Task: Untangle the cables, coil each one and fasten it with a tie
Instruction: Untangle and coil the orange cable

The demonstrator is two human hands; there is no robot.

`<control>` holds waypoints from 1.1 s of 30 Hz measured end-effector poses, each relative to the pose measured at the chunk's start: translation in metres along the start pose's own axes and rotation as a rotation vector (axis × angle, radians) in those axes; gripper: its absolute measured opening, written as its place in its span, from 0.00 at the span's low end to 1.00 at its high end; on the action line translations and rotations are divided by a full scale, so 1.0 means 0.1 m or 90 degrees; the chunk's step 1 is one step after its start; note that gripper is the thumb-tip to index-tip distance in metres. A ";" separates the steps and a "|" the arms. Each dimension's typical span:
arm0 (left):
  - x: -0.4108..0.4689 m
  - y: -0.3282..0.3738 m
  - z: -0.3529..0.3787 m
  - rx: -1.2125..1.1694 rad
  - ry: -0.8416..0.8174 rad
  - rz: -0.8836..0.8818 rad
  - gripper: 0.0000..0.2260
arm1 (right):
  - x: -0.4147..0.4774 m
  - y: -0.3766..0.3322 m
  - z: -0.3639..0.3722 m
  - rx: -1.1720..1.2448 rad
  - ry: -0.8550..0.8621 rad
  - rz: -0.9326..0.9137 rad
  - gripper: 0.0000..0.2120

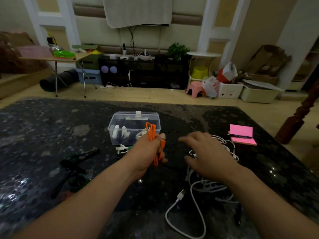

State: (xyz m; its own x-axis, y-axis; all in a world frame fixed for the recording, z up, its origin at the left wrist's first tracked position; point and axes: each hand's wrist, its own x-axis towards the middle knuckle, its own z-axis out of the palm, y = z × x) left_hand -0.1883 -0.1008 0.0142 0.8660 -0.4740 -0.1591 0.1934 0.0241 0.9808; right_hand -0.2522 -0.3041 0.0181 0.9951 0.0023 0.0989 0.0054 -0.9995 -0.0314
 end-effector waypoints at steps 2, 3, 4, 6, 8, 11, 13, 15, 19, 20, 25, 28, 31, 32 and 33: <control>0.02 -0.01 -0.01 0.005 0.002 -0.006 0.08 | -0.10 -0.13 -0.04 0.002 -0.137 -0.059 0.36; 0.03 -0.02 -0.01 0.004 0.001 -0.008 0.08 | -0.15 -0.14 -0.01 0.003 -0.216 -0.074 0.39; 0.02 -0.02 0.01 0.002 0.000 -0.010 0.07 | -0.20 -0.14 0.03 -0.003 -0.289 -0.087 0.41; 0.01 -0.04 0.02 0.003 -0.001 -0.017 0.07 | -0.26 -0.14 0.13 -0.008 -0.379 -0.126 0.36; -0.01 -0.05 0.02 0.009 -0.006 -0.029 0.07 | -0.26 -0.16 0.28 0.012 -0.376 -0.138 0.25; -0.03 -0.09 0.02 0.011 -0.008 -0.047 0.08 | -0.18 -0.11 0.42 0.063 -0.284 -0.102 0.12; -0.03 -0.11 0.05 0.018 0.003 -0.041 0.09 | -0.13 0.01 0.46 0.060 -0.203 -0.039 0.10; -0.03 -0.11 0.09 0.023 0.001 -0.038 0.09 | -0.08 0.15 0.51 0.047 -0.129 0.024 0.09; 0.03 -0.16 0.16 0.046 0.014 -0.035 0.19 | 0.03 0.23 0.47 0.019 -0.110 0.083 0.13; 0.05 -0.18 0.17 0.051 0.023 -0.033 0.20 | 0.04 0.20 0.41 0.009 -0.107 0.093 0.17; 0.10 -0.14 0.20 0.092 0.040 -0.007 0.15 | 0.04 -0.05 0.11 0.024 0.089 0.094 0.23; 0.10 -0.14 0.20 0.104 0.022 0.015 0.11 | 0.03 -0.28 0.10 0.444 0.072 0.065 0.17; 0.05 -0.15 0.25 0.104 0.029 0.036 0.16 | 0.04 -0.39 0.12 0.635 0.067 0.082 0.14; 0.05 -0.15 0.24 0.115 0.041 0.046 0.18 | 0.03 -0.40 0.11 0.700 0.064 0.092 0.13; 0.04 -0.15 0.23 0.119 0.052 0.054 0.19 | 0.02 -0.40 0.09 0.762 0.054 0.098 0.12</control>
State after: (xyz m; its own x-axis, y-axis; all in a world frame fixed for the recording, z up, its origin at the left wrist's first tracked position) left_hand -0.1986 -0.1237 0.0019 0.9114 -0.4042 -0.0770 0.0365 -0.1069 0.9936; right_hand -0.2493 -0.2640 0.0107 0.9840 -0.1606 0.0773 0.0209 -0.3269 -0.9448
